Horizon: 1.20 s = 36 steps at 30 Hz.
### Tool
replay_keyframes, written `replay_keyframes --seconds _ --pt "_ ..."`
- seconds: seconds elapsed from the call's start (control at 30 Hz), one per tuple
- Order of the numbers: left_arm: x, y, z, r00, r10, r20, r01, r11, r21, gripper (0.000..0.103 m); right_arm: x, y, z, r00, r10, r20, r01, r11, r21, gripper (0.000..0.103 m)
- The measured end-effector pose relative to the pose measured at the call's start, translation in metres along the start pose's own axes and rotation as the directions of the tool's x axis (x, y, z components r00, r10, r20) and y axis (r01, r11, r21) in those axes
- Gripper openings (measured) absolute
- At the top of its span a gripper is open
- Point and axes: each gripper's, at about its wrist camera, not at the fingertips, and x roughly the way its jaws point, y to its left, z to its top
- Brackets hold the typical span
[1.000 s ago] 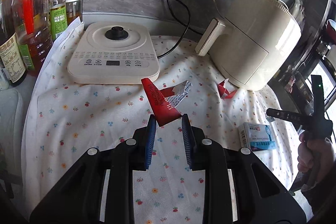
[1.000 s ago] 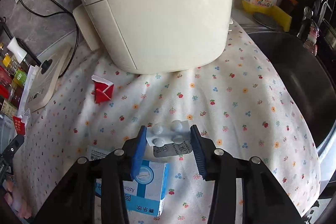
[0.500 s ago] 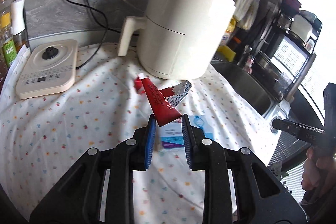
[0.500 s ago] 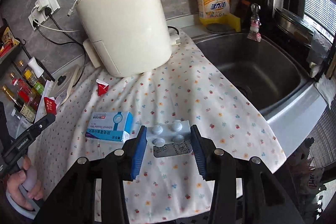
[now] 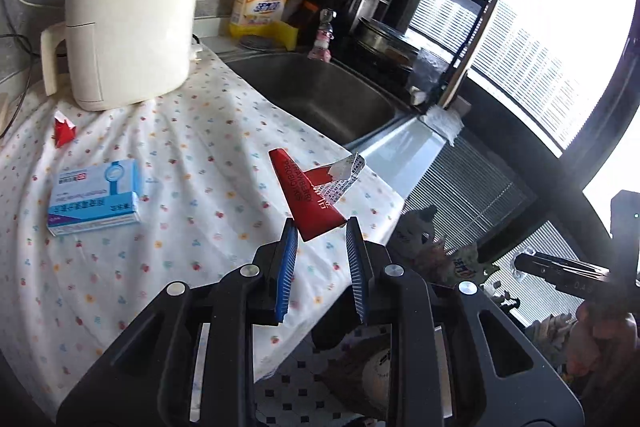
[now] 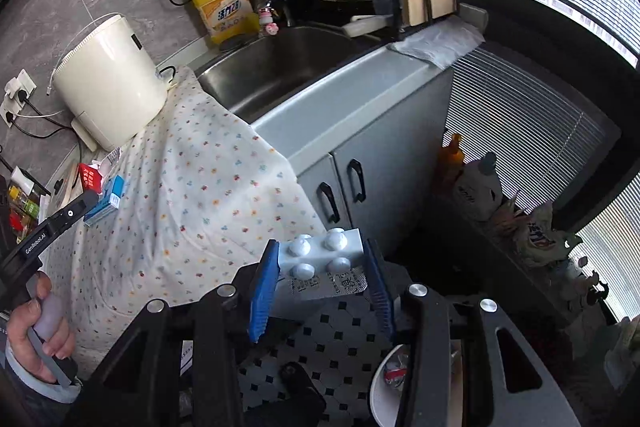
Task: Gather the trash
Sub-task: 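Carry the red wrapper and blister pack with both grippers over the bin, then open the right gripper while the left opens to drop both items in the bin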
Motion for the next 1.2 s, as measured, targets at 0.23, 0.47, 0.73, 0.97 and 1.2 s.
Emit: replay_keyframes --seconds 0.23,0.47,0.73,0.97,1.2 --pt "0.029 -0.087 -0.044 0.989 -0.072 -0.126 0.085 0.992 0.096 0.025 -0.004 -0.087 -0.055 0.997 -0.006 -0.079 0.016 0.991 0.133 0.042" --pt "0.052 -0.154 -0.094 0.957 -0.093 -0.275 0.152 0.967 0.205 0.025 -0.001 -0.140 -0.111 0.988 -0.001 -0.153 0.035 0.974 0.222 0.043" --pt "0.084 -0.210 -0.141 0.906 -0.109 -0.408 0.225 0.942 0.248 0.025 -0.003 -0.182 -0.171 0.974 0.018 -0.227 0.055 0.949 0.312 0.062" --pt "0.108 -0.249 -0.177 0.860 -0.105 -0.500 0.272 0.922 0.275 0.025 -0.026 -0.229 -0.190 0.977 -0.016 -0.213 0.095 0.927 0.363 0.063" --pt "0.129 -0.283 -0.206 0.813 -0.095 -0.574 0.317 0.900 0.299 0.035 -0.043 -0.268 -0.199 0.978 -0.055 -0.201 0.132 0.910 0.394 0.065"
